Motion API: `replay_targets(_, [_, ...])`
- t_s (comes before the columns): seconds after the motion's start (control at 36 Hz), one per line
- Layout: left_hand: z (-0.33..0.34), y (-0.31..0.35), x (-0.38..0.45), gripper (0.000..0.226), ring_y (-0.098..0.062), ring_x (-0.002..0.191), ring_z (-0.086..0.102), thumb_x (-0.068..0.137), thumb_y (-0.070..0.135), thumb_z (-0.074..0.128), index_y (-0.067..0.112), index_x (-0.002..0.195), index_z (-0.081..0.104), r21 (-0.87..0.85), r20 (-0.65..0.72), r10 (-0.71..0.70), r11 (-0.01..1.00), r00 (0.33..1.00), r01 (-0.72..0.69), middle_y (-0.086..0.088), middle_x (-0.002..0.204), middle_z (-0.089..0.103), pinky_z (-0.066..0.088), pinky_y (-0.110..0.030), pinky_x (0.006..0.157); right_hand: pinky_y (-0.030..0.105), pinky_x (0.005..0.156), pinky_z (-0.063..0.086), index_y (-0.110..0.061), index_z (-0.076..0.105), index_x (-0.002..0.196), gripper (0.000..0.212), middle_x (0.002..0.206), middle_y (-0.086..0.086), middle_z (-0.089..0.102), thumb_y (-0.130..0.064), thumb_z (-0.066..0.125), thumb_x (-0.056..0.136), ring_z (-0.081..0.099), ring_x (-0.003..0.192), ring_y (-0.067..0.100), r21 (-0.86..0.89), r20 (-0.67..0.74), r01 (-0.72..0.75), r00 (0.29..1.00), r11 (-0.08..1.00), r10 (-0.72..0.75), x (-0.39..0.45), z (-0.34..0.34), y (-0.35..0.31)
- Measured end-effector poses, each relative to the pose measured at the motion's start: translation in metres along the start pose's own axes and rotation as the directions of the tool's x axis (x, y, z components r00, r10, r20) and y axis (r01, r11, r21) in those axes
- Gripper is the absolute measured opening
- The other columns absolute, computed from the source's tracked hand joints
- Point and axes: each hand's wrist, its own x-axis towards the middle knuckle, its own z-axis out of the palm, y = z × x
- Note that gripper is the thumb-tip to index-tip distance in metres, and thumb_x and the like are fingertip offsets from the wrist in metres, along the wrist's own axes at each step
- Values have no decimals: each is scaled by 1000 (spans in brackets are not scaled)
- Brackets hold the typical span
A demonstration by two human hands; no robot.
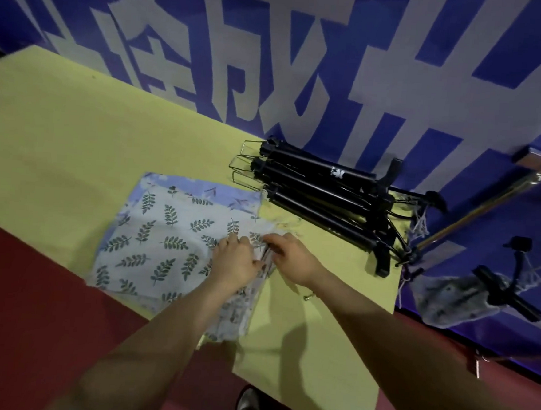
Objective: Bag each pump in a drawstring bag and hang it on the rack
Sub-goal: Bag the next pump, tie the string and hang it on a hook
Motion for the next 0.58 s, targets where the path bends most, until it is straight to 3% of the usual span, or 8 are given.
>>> replay_targets(0.06, [-1,0,3,42,-33,115,48,88,37,56,7,117,54,-37,-35,25,999,999,-26,-14,122,53,40,-39,94,42,103,40,-25,44,140,47,127,13,49,-11,44,94,45,123,31,-68,28,12,1000,998,-10,9,6,-1])
replay_targets(0.14, [-6,-3,5,21,-29,90,58,88,23,54,7,99,62,-152,-58,55,986,997,-63,-14,100,64,41,-32,68,42,97,44,-25,48,137,43,126,12,50,-17,47,95,46,120,32,-152,7,30,1000,988,-29,18,14,-3])
replay_targets(0.22, [-13,-6,5,13,-28,82,59,88,19,54,9,93,61,-186,-82,72,979,994,-86,-10,88,62,38,-29,60,39,88,47,-23,60,125,32,116,10,56,-21,52,94,54,110,30,-189,-83,58,994,980,-75,22,15,-2])
replay_targets(0.33, [-20,-8,3,19,-28,77,57,88,16,54,7,105,50,-237,-128,119,960,985,-147,-8,87,58,38,-31,59,38,81,47,-19,71,107,22,102,8,59,-19,55,91,58,99,28,-143,-182,112,974,983,-137,25,8,-9])
replay_targets(0.42, [-28,-8,-2,25,-21,67,50,86,9,54,7,107,39,-244,-132,196,943,972,-224,-6,83,52,36,-29,54,37,84,46,-18,70,108,23,103,5,57,-18,54,92,55,100,25,-113,-281,157,942,981,-184,24,-3,-13])
replay_targets(0.53, [-45,-4,-5,14,-21,89,55,86,3,50,10,97,54,-167,-96,337,922,937,-349,-3,104,53,44,-30,71,38,86,41,-13,67,109,20,104,6,54,-16,54,94,51,99,24,-126,-333,244,903,962,-272,18,-20,-12])
replay_targets(0.58, [-54,0,-4,26,-21,98,57,88,3,48,11,109,61,-181,-112,359,910,927,-374,-3,117,53,48,-34,81,40,85,44,-12,68,105,18,101,4,54,-17,55,94,54,97,23,-66,-391,264,881,962,-268,15,-28,-9])
